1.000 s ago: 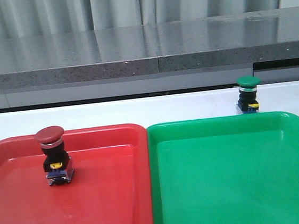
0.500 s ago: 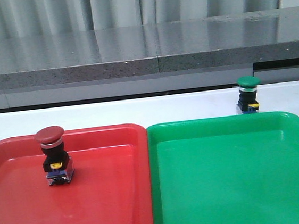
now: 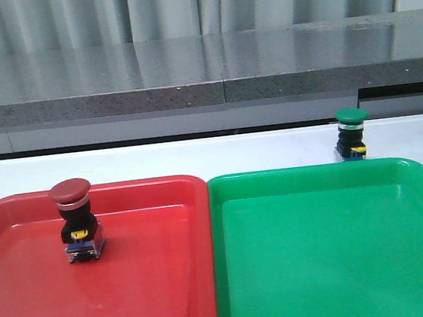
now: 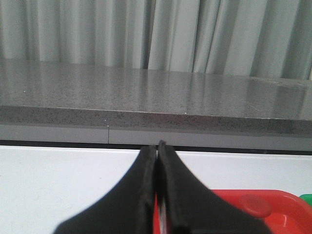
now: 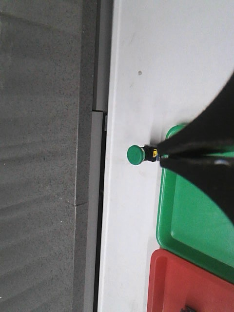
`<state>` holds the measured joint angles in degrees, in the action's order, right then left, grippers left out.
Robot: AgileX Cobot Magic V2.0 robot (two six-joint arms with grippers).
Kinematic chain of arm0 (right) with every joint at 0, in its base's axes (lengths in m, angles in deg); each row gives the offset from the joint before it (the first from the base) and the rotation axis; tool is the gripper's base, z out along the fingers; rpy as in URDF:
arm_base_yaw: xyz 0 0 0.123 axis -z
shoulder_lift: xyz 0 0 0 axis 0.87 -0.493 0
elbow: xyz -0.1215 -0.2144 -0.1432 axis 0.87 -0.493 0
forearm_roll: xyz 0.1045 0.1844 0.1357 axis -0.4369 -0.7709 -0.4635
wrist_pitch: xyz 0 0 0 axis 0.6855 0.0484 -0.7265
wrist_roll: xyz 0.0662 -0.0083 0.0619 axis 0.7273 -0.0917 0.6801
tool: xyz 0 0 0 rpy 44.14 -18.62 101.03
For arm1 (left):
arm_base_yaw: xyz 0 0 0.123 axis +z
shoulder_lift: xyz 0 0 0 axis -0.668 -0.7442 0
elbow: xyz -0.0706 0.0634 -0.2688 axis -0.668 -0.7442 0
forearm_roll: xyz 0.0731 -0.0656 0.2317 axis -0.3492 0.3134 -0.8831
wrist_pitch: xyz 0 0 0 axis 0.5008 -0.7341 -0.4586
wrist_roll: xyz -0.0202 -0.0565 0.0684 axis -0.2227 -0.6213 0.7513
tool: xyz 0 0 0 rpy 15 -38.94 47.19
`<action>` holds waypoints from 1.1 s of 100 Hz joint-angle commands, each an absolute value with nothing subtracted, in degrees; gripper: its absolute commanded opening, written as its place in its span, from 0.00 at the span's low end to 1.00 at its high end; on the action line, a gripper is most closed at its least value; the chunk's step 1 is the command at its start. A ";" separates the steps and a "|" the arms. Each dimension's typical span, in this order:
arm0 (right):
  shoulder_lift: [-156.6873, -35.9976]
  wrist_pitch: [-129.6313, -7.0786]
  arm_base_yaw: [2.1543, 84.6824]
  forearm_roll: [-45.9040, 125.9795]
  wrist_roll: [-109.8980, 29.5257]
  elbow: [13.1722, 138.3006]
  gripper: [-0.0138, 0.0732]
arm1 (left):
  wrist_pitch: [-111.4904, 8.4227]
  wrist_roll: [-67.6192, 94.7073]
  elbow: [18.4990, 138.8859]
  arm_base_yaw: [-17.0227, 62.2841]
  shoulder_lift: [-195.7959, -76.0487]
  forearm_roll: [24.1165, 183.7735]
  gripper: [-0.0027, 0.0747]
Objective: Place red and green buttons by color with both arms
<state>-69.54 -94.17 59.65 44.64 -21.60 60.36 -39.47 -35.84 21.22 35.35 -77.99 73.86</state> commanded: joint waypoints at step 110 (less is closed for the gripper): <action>-83.91 -86.79 59.81 42.56 -21.59 64.57 0.86 | -34.99 -36.04 18.88 35.49 -76.30 73.83 0.01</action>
<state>-80.31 -91.48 59.65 43.24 -21.46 61.46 -39.47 -35.84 21.22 35.35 -77.99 73.86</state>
